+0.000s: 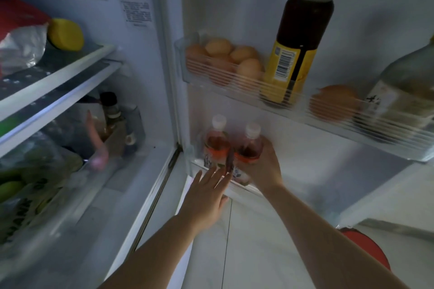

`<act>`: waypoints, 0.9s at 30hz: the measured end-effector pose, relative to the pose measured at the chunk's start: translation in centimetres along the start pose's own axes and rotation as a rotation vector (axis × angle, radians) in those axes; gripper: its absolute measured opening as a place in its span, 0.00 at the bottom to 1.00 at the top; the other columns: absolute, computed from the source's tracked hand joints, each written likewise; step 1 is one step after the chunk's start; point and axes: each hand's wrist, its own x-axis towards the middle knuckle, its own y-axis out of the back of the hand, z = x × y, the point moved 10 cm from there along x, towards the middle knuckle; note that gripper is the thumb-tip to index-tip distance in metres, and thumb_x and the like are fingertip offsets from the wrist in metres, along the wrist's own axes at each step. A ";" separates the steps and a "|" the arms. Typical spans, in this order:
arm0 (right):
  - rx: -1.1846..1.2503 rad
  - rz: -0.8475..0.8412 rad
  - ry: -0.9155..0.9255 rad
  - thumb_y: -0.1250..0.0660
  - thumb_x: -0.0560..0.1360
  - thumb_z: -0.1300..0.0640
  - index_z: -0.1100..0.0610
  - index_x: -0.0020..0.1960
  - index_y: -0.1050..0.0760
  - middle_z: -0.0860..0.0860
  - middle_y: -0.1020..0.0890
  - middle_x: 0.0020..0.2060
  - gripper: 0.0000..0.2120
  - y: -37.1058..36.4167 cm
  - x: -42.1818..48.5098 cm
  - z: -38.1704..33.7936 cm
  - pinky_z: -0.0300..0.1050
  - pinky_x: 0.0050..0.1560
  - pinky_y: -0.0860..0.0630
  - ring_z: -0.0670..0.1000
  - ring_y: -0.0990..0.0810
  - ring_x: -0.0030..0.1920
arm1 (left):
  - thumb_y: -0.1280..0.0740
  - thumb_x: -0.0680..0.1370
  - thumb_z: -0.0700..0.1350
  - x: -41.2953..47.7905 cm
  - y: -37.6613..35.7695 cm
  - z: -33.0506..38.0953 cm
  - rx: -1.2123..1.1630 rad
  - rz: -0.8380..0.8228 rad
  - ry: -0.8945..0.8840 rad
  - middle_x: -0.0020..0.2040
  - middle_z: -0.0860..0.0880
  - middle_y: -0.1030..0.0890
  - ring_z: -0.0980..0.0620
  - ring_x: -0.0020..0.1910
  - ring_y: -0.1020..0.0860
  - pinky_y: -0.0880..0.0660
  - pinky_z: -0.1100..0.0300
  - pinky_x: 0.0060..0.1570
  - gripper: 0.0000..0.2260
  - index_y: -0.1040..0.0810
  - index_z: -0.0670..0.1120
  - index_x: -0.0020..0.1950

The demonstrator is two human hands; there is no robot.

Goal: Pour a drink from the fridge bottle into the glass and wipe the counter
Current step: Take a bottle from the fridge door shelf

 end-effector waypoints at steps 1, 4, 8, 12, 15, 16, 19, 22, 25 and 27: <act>0.007 -0.002 -0.005 0.21 0.59 0.48 0.50 0.54 0.31 0.51 0.20 0.51 0.29 0.1 0.0 0.1 0.47 0.52 0.24 0.52 0.21 0.50 | 0.46 0.82 0.51 0.0 0.0 -0.1 -0.022 -0.005 0.005 0.79 0.50 0.49 0.48 0.78 0.51 0.61 0.55 0.73 0.26 0.52 0.50 0.78; 0.025 -0.015 -0.003 0.21 0.60 0.49 0.52 0.55 0.30 0.50 0.20 0.50 0.29 0.3 -0.1 -0.1 0.43 0.49 0.26 0.51 0.21 0.50 | 0.31 0.75 0.51 0.0 -0.3 0.1 0.029 -0.032 -0.028 0.72 0.47 0.31 0.45 0.71 0.32 0.45 0.51 0.68 0.30 0.37 0.48 0.74; 0.019 -0.039 -0.012 0.22 0.62 0.51 0.51 0.60 0.33 0.45 0.24 0.47 0.31 0.9 -1.2 -0.4 0.40 0.47 0.30 0.48 0.25 0.47 | 0.31 0.75 0.50 0.1 -0.2 0.0 0.030 -0.022 -0.017 0.71 0.46 0.29 0.44 0.70 0.31 0.44 0.49 0.67 0.28 0.35 0.47 0.73; 0.022 -0.006 0.025 0.22 0.62 0.55 0.47 0.54 0.33 0.45 0.22 0.46 0.27 2.1 -2.2 -1.0 0.38 0.45 0.30 0.48 0.23 0.47 | 0.36 0.78 0.49 0.0 0.3 0.1 0.012 -0.046 -0.001 0.75 0.47 0.37 0.44 0.74 0.38 0.53 0.49 0.70 0.26 0.39 0.47 0.75; 0.013 0.030 0.072 0.23 0.62 0.54 0.46 0.53 0.33 0.43 0.23 0.45 0.26 3.1 -2.9 -2.1 0.37 0.43 0.29 0.47 0.24 0.46 | 0.43 0.81 0.50 0.2 0.6 0.2 0.006 -0.056 -0.006 0.78 0.49 0.46 0.48 0.77 0.48 0.59 0.53 0.73 0.25 0.46 0.49 0.77; 0.006 0.048 0.091 0.23 0.62 0.54 0.47 0.54 0.32 0.45 0.22 0.46 0.26 3.5 -3.2 -2.5 0.38 0.44 0.29 0.47 0.24 0.46 | 0.44 0.82 0.51 0.3 0.8 0.2 0.015 -0.065 -0.005 0.78 0.49 0.46 0.49 0.78 0.49 0.58 0.53 0.74 0.25 0.47 0.49 0.77; -0.026 0.096 0.167 0.23 0.62 0.56 0.52 0.58 0.31 0.49 0.22 0.48 0.28 4.7 -4.4 -3.9 0.42 0.47 0.26 0.49 0.23 0.47 | 0.43 0.81 0.51 0.1 1.8 0.4 0.014 -0.053 0.007 0.76 0.49 0.40 0.49 0.76 0.43 0.49 0.50 0.76 0.23 0.41 0.48 0.75; -0.034 0.106 0.217 0.23 0.63 0.55 0.52 0.61 0.32 0.48 0.24 0.50 0.30 5.1 -5.6 -5.0 0.44 0.51 0.26 0.49 0.24 0.50 | 0.43 0.81 0.52 -0.3 3.4 0.4 0.031 -0.037 0.000 0.73 0.49 0.34 0.50 0.73 0.37 0.41 0.53 0.74 0.21 0.38 0.48 0.73; -0.020 0.114 0.273 0.23 0.63 0.57 0.54 0.61 0.32 0.47 0.27 0.50 0.30 6.2 -7.9 -7.2 0.42 0.51 0.30 0.48 0.27 0.51 | 0.42 0.80 0.52 -1.8 6.0 0.9 0.045 0.013 0.033 0.69 0.51 0.30 0.52 0.69 0.32 0.37 0.58 0.70 0.20 0.36 0.49 0.71; -0.007 0.092 0.273 0.23 0.63 0.58 0.53 0.62 0.33 0.47 0.27 0.51 0.31 6.4 -8.1 -7.3 0.44 0.53 0.29 0.49 0.26 0.51 | 0.42 0.80 0.52 -2.1 6.8 1.0 0.047 0.014 0.045 0.67 0.51 0.28 0.52 0.66 0.30 0.36 0.58 0.69 0.19 0.35 0.50 0.70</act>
